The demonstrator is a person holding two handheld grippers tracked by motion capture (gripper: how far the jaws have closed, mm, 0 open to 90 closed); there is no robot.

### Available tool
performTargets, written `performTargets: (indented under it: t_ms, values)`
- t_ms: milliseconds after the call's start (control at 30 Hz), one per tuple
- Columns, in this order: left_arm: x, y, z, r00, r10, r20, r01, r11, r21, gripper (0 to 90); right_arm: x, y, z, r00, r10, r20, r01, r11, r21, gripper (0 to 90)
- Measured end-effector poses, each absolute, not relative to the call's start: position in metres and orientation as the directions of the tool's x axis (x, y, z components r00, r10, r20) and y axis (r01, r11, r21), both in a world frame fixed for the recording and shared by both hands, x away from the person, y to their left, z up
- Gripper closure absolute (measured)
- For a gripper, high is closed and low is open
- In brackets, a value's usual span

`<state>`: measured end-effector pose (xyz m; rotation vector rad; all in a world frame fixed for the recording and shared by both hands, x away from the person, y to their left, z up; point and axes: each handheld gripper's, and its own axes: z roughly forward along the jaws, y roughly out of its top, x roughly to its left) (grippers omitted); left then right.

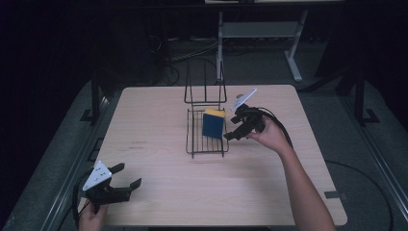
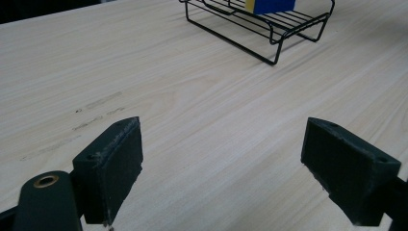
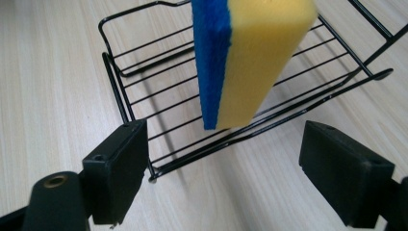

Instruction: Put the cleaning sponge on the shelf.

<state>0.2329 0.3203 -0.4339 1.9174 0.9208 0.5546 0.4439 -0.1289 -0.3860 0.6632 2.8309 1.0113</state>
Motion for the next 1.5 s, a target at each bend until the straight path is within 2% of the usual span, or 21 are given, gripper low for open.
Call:
performTargets:
  t_ms: [1500]
  values:
    - [0.232,0.320,-0.433,0.624,0.782,0.014,0.370,-0.311,0.876,14.1,0.420,-0.147,-0.386,-0.905,0.415,0.090,0.386,0.716,0.581,17.5]
